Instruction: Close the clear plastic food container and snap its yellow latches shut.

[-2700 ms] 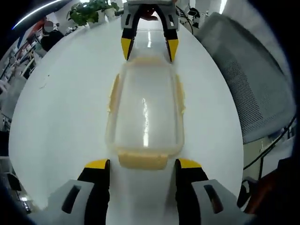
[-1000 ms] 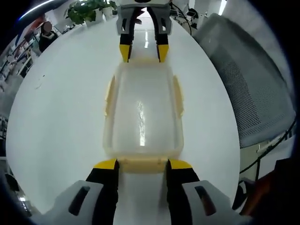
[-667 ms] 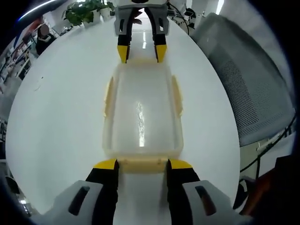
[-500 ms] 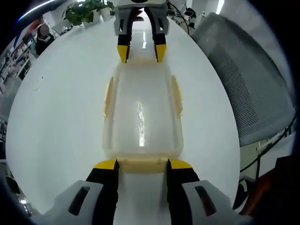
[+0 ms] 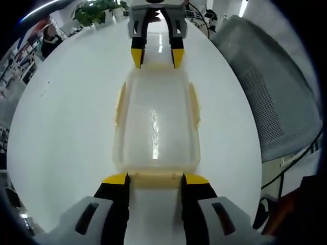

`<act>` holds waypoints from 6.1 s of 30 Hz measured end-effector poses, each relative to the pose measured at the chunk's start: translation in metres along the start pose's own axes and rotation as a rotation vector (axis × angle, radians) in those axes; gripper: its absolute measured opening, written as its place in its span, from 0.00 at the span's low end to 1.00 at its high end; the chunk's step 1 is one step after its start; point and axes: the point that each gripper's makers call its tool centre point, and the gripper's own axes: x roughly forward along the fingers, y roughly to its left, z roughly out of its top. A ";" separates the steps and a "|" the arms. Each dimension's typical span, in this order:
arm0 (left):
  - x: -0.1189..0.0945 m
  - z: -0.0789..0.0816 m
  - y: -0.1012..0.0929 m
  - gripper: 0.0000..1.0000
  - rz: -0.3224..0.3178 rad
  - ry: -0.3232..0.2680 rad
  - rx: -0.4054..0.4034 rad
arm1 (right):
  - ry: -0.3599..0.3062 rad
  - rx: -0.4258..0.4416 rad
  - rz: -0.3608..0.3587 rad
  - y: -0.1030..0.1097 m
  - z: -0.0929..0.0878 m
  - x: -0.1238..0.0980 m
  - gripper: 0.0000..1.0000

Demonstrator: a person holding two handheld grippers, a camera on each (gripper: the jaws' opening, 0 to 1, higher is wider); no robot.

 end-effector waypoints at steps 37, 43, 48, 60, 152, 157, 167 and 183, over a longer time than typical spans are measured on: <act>-0.029 0.027 0.003 0.38 0.063 -0.008 0.022 | 0.000 -0.024 -0.063 -0.002 0.002 -0.038 0.38; -0.035 0.036 0.002 0.38 0.072 -0.016 0.024 | 0.002 -0.031 -0.075 -0.001 0.000 -0.048 0.38; -0.040 0.045 0.001 0.38 0.079 -0.026 0.027 | 0.000 -0.037 -0.086 0.000 -0.002 -0.058 0.38; -0.048 0.070 -0.001 0.38 0.092 -0.041 0.046 | -0.004 -0.042 -0.107 0.001 -0.013 -0.080 0.38; 0.018 0.227 -0.013 0.38 0.032 -0.130 0.012 | 0.084 -0.037 -0.075 0.006 -0.168 -0.154 0.38; 0.018 0.231 -0.016 0.38 0.029 -0.125 0.009 | 0.079 -0.044 -0.074 0.008 -0.168 -0.160 0.38; 0.020 0.242 -0.020 0.38 0.022 -0.127 0.004 | 0.074 -0.030 -0.054 0.011 -0.179 -0.163 0.38; 0.021 0.256 -0.021 0.38 -0.001 -0.140 -0.019 | 0.083 -0.029 -0.012 0.011 -0.189 -0.171 0.38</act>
